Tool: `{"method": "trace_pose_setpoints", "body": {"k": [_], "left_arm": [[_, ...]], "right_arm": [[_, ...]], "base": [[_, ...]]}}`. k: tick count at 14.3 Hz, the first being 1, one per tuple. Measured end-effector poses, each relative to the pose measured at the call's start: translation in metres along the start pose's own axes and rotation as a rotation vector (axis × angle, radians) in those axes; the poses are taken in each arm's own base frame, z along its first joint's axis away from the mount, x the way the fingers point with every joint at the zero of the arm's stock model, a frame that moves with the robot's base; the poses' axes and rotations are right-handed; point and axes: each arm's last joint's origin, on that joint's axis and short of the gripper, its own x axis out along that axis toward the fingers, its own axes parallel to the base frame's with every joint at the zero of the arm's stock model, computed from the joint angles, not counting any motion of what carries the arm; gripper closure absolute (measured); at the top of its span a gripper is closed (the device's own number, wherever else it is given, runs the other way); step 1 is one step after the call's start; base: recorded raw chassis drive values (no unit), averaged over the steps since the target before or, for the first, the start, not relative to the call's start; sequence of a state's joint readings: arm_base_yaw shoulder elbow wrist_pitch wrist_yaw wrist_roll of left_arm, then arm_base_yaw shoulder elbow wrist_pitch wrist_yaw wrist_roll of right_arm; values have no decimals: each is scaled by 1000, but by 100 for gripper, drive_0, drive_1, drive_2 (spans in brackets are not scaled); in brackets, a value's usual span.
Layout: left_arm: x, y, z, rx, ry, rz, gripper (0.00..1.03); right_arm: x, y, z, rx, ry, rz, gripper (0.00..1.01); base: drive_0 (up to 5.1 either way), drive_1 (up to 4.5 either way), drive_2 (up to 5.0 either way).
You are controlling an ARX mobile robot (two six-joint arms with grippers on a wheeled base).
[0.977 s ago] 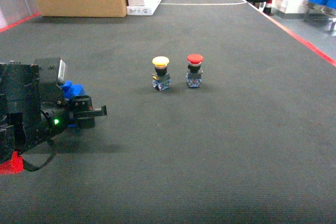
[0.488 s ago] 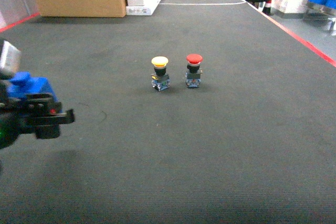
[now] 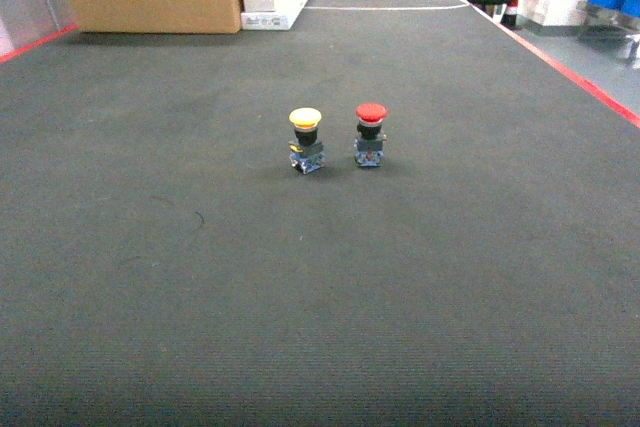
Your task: Pick blue part to blue bin on bottom shelf
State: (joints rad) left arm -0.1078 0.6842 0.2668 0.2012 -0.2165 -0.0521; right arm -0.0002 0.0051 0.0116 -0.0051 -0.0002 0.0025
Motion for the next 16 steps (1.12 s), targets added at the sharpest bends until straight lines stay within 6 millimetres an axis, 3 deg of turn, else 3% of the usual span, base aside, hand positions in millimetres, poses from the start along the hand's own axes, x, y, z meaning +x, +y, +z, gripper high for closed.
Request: {"method": "trace_pose_setpoints", "body": {"k": [4, 16], "left_arm": [[-62, -1, 11, -40, -72, -4, 59], [-63, -2, 10, -50, -64, 12, 59]], "right_arm": [[0, 0, 0, 0, 0, 0, 3], [0, 0, 0, 0, -3, 0, 3]], "base": [[0, 0, 0], [0, -34, 34]]}}
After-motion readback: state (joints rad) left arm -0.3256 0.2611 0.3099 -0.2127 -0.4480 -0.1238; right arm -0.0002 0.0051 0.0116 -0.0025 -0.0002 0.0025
